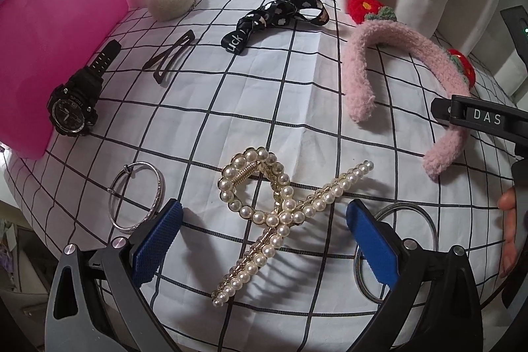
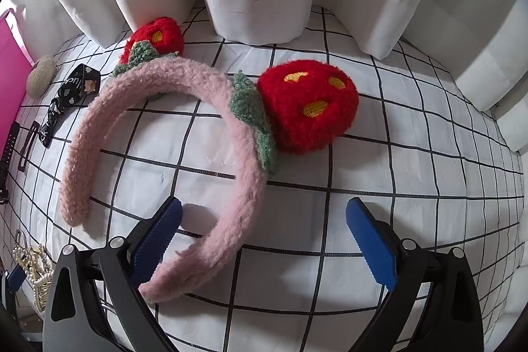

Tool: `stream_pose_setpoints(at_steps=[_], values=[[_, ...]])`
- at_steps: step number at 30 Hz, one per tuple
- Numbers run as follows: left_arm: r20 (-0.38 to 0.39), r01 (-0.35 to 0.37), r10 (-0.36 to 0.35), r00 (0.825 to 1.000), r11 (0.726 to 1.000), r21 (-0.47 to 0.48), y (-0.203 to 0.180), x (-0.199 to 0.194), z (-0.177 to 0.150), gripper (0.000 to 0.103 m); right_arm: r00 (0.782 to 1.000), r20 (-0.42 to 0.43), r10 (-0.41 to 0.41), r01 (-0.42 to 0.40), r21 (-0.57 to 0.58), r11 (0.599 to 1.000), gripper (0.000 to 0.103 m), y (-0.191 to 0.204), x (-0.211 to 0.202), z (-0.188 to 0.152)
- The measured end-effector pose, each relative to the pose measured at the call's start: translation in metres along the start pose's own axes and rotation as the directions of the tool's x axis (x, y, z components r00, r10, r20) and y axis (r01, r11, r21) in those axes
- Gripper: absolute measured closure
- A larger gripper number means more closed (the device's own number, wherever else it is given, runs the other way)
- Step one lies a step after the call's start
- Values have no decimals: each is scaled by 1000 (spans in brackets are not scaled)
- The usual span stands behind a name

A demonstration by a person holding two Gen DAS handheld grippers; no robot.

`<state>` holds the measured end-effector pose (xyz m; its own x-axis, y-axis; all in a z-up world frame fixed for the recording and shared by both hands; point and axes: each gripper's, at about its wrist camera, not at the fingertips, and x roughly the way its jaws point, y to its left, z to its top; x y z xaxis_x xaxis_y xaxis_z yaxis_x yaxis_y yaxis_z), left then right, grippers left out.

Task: Organize jewelry
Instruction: 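Grasp the pearl hair clip with the left tool while the right tool grasps the pink strawberry headband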

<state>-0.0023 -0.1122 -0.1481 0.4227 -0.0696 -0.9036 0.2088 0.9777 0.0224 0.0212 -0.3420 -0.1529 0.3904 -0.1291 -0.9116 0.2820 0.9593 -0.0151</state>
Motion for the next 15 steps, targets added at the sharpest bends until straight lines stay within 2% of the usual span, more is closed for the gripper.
stream_pose_setpoints(at_steps=[3,5,7,8,9,10,11,15], values=[[-6,12,-12,1000,1000,-5,0,-1,0,9,1000,15,-19,19,-29,999,9,-3,-4,-2],[-4,21,-21,1000,1000,10,-3,-3,0,16,999,28,-27,29,-59,998,14,9,-8,-4],[0,32,-32,999,999,33,-9,-7,0,29,999,29,28,-26,-66,997,42,13,-9,-4],[3,33,-33,999,999,44,-11,-9,0,38,999,35,33,-30,-79,996,52,17,-11,-4],[3,40,-40,999,998,46,-12,-10,0,43,999,41,29,-25,-97,995,73,25,-11,-3],[2,39,-39,999,998,47,-13,-10,1,44,999,43,18,-13,-111,994,84,29,-12,-3],[7,41,-42,999,998,47,-13,-12,0,49,999,46,13,-7,-114,993,85,31,-11,-3],[6,50,-51,999,998,43,-9,-13,-1,49,998,49,37,-32,-90,995,92,24,-13,-9]])
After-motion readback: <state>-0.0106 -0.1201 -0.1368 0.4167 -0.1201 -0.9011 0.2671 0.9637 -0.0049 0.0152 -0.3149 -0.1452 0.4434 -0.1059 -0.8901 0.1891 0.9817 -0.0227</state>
